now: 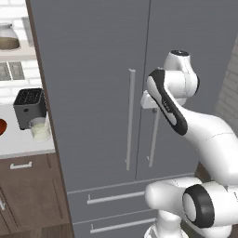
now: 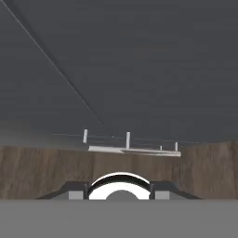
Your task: Grab a lemon wedge from the fridge and one ice cube from the ice bowl, and put them in the glass of lemonade.
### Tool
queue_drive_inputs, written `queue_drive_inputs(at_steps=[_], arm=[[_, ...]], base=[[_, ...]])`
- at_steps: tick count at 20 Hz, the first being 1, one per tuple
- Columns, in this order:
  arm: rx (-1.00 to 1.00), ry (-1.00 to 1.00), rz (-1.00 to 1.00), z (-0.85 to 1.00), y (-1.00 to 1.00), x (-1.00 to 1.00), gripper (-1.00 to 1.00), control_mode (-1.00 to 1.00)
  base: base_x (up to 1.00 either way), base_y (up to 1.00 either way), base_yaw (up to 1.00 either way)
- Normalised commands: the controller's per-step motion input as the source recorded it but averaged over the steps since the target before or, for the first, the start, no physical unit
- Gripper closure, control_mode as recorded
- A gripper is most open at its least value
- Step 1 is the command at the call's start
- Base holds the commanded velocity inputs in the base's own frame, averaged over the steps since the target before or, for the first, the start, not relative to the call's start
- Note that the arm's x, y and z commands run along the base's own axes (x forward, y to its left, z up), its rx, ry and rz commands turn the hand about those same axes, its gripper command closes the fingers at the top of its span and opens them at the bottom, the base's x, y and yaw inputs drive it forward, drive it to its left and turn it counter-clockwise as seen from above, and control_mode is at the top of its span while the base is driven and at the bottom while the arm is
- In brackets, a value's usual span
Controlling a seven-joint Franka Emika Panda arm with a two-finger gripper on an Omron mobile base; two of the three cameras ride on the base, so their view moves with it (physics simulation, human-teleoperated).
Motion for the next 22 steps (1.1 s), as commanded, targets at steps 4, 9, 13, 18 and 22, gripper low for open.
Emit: queue_drive_inputs(at_steps=[4,9,13,18,22], arm=[[0.03,0.02,-0.02,-0.07,0.0,-0.46,-1.0,-1.0],[0.15,0.03,-0.24,-0.36,-0.08,-0.83,-1.0,-1.0],[0.05,-0.16,-0.04,-0.14,0.0,-0.71,-1.0,-1.0],[0.0,-0.02,0.0,-0.02,0.0,0.0,-1.0,-1.0],[0.0,0.0,0.0,0.0,0.0,0.15,-1.0,-1.0]], base=[[0.0,0.0,0.0],[0.0,0.0,0.0],[0.0,0.0,0.0],[0.0,0.0,0.0],[0.0,0.0,0.0]])
